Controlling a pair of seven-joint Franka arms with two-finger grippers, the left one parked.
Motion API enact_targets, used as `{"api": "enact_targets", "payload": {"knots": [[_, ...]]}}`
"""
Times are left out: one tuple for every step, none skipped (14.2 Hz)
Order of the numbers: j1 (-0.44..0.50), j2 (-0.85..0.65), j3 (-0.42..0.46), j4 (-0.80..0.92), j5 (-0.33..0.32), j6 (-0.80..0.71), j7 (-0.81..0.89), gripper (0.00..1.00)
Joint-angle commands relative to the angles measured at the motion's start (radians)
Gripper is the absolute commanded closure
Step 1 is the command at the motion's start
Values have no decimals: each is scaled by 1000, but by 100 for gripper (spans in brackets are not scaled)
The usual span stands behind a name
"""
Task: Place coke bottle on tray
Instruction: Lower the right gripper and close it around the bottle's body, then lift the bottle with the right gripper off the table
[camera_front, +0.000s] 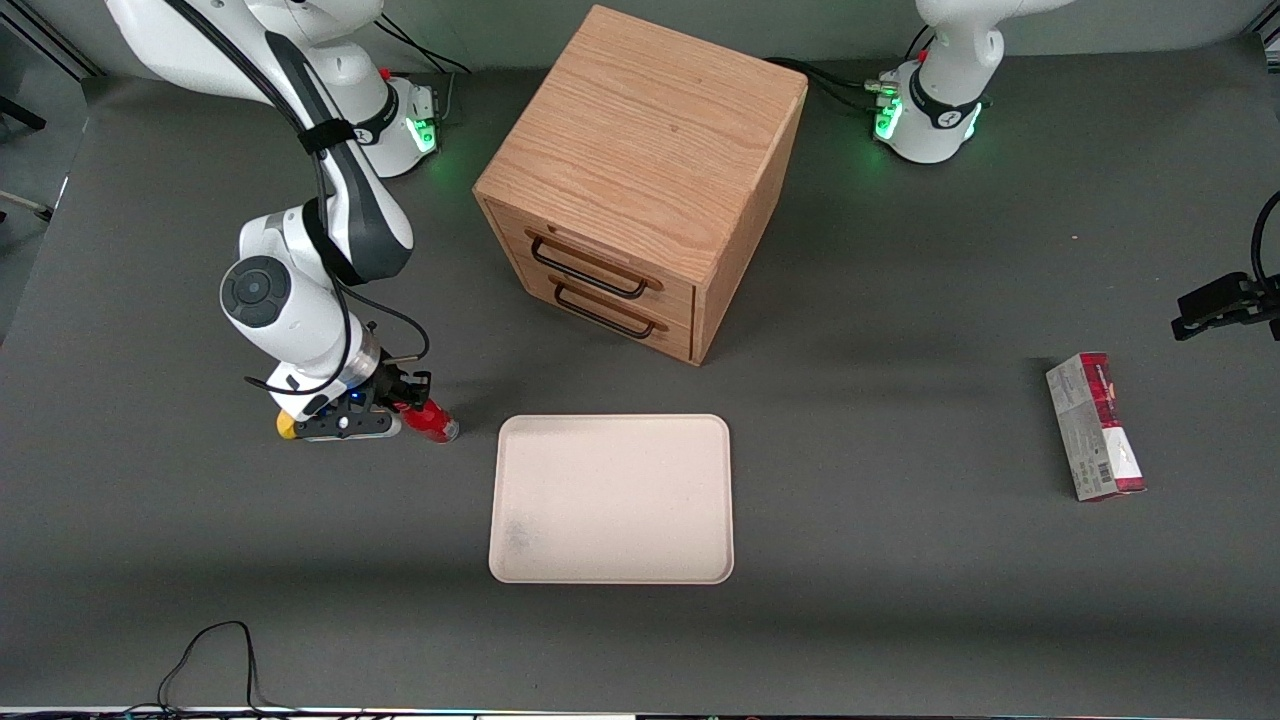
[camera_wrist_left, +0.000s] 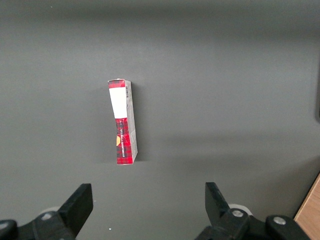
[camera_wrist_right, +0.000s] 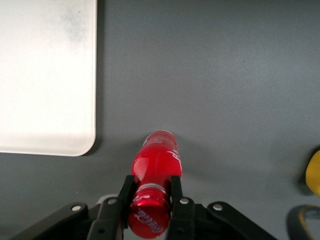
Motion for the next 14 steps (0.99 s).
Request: {"api": "enact_targets", "payload": {"knots": [[9,4,-6,17,4,-21,-16,100],[7,4,-6,22,4,-21,-16,100],[7,4,-8,46,4,-28,-18,100],[6,4,-8,75,4,-72,-18,100],[6,8,-8,125,4,-133,-18,100],[4,8,-9,176,4,-198,-18,100],[4,8,-9,224,4,-258,-18,100],[4,8,-9,273,4,-324,-18,100],[3,8,-9,328,4,-394,-18,100],[3,8,-11,391,4,-472,-18,100],[1,8,-11,461,4,-555,-16,100],[1,8,-11,527,3,-630,-16,100],[-7,8,-11,595,4,-709,-18,100],[-11,8,-11,652,6,-770,-18,100]]}}
